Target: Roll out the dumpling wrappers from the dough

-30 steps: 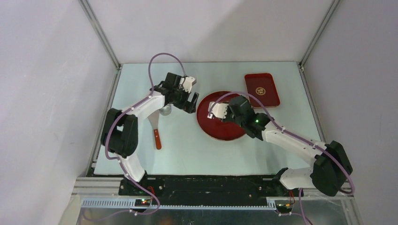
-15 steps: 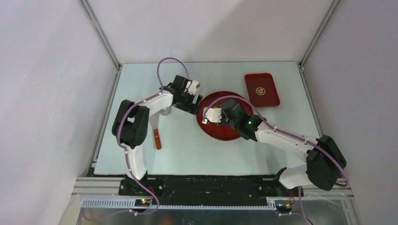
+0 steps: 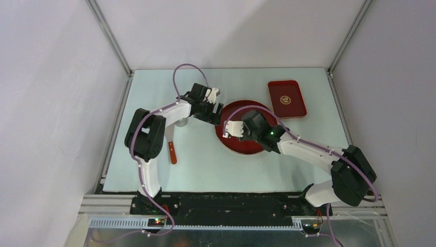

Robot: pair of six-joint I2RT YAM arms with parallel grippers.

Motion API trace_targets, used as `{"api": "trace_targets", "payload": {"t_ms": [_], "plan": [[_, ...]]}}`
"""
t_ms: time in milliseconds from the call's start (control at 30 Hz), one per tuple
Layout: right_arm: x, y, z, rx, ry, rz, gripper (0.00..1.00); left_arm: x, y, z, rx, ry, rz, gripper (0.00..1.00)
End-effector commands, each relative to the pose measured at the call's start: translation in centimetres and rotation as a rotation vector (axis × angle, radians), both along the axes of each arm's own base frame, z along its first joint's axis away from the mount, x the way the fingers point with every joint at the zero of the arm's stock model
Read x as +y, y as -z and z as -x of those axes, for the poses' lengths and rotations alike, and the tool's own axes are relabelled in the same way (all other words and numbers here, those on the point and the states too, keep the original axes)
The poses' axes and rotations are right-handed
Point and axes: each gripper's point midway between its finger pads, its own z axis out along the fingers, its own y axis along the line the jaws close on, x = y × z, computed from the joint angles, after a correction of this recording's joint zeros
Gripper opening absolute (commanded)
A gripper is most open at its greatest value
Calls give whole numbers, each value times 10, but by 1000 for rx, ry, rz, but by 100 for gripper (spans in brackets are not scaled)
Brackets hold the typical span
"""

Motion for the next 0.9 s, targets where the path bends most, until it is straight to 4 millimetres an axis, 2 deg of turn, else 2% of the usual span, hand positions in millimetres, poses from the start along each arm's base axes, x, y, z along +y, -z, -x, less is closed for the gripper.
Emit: {"api": "trace_targets", "payload": {"t_ms": [0, 200, 467, 700, 867], "plan": [[2, 7, -5, 13, 19, -1, 0, -11, 10, -1, 2, 18, 30, 89], [1, 19, 9, 84, -19, 24, 0, -10, 22, 3, 19, 24, 20, 86], [-1, 24, 27, 133, -68, 74, 0, -12, 23, 3, 2, 37, 32, 82], [-6, 34, 29, 152, -63, 127, 0, -12, 22, 3, -10, 41, 40, 79], [-7, 35, 28, 152, -57, 136, 0, -14, 24, 3, -3, 43, 49, 67]]}}
